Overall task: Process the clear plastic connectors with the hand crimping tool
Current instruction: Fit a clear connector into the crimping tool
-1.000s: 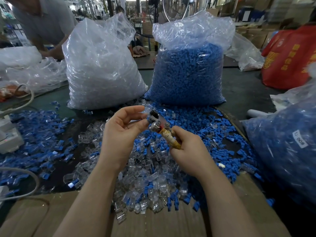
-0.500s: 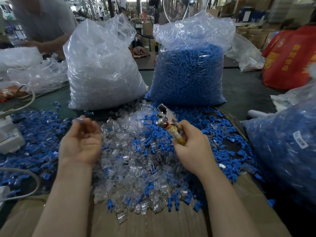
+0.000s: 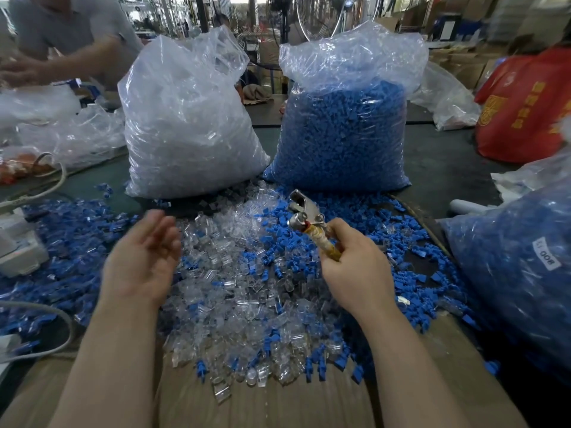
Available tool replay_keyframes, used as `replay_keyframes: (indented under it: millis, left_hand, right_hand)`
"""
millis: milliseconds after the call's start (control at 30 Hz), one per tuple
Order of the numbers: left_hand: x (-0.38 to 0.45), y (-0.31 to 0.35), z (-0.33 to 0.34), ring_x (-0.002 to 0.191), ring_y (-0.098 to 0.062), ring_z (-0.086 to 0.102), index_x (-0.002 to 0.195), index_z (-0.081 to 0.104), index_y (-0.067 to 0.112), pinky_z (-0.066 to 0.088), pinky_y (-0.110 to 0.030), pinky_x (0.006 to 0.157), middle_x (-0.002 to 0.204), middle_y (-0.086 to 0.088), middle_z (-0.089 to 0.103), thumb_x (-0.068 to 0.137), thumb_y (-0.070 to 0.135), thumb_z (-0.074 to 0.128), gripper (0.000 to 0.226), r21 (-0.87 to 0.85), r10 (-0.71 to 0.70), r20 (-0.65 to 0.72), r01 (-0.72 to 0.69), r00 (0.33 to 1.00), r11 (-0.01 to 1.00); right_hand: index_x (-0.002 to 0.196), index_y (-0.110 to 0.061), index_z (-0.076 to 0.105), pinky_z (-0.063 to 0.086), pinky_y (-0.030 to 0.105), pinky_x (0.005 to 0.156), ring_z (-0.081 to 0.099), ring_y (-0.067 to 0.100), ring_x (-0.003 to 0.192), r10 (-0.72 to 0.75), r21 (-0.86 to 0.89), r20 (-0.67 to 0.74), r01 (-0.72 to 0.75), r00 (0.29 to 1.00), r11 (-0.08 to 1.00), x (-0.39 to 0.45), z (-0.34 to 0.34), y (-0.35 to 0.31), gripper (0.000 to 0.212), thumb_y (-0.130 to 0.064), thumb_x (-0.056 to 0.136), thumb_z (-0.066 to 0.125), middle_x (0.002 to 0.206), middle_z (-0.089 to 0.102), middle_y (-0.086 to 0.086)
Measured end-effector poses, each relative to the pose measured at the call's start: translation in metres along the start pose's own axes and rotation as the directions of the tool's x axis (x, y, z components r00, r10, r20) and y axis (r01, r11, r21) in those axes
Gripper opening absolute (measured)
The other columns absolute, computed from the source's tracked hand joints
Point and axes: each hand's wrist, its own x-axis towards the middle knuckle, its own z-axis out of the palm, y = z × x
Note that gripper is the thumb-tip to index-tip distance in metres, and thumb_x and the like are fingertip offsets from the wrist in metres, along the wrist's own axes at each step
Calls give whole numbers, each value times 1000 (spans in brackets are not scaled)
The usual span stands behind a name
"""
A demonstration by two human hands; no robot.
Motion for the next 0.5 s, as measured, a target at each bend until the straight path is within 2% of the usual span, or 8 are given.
replay_keyframes:
  millis: [33, 67, 133, 200, 233, 300, 367, 500]
  left_hand:
    - [-9, -3, 12, 67, -5, 65, 95, 70, 18, 53, -20, 62, 75, 7, 72, 89, 25, 68, 9, 298, 53, 76, -73, 996, 952]
    - [-16, -10, 24, 71, -6, 65, 96, 71, 22, 50, -20, 63, 77, 8, 73, 87, 26, 70, 9, 561, 80, 202, -183, 976, 808]
    - [-30, -23, 43, 75, -6, 67, 92, 72, 27, 48, -14, 62, 83, 10, 74, 86, 24, 72, 6, 781, 0, 426, -368, 905, 505]
    - [-37, -35, 52, 73, -4, 65, 85, 70, 31, 48, -11, 60, 83, 11, 70, 87, 22, 72, 9, 849, -90, 502, -470, 860, 242]
    - [-37, -41, 54, 76, -1, 62, 84, 69, 33, 47, -11, 65, 86, 15, 67, 89, 21, 70, 13, 850, -118, 527, -519, 842, 91]
    - [-37, -48, 57, 92, -4, 59, 91, 72, 36, 50, -24, 82, 100, 14, 62, 91, 20, 65, 18, 808, -152, 557, -575, 816, -129]
    - [-37, -53, 57, 106, -12, 55, 101, 73, 37, 47, -36, 98, 110, 8, 58, 92, 18, 59, 25, 780, -183, 552, -582, 813, -229]
    - [-35, -53, 55, 100, -12, 51, 106, 72, 39, 47, -33, 96, 101, 9, 51, 94, 23, 56, 26, 746, -176, 548, -573, 818, -338]
  right_hand:
    - [88, -30, 46, 29, 31, 47, 49, 17, 64, 16, 25, 0, -16, 1000, 1000, 0, 0, 0, 13, -25, 87, 58, 70, 52, -4]
    - [88, -30, 45, 30, 31, 46, 49, 16, 62, 32, 45, 2, -32, 999, 998, 0, 0, 0, 12, -26, 88, 57, 69, 53, -4]
    - [87, -32, 46, 31, 31, 47, 50, 15, 60, 61, 66, 9, -61, 998, 996, 1, 0, 1, 12, -29, 89, 57, 67, 54, -5]
    - [83, -32, 46, 30, 31, 47, 50, 14, 58, 85, 91, 14, -86, 996, 992, 1, 0, 1, 14, -29, 89, 58, 63, 53, -5]
    - [80, -33, 46, 30, 31, 47, 50, 14, 57, 93, 106, 14, -94, 996, 990, 1, 0, 1, 17, -28, 89, 59, 62, 53, -6]
    - [75, -34, 45, 28, 29, 48, 49, 14, 55, 106, 124, 16, -107, 994, 986, 1, 1, 1, 21, -28, 90, 59, 60, 52, -6]
    - [73, -34, 44, 27, 29, 48, 48, 14, 54, 111, 125, 20, -113, 994, 986, 1, 2, 0, 23, -28, 90, 58, 59, 51, -6]
    - [71, -34, 43, 27, 29, 48, 46, 14, 53, 114, 113, 37, -117, 993, 987, 0, 4, -2, 26, -30, 91, 59, 59, 49, -4]
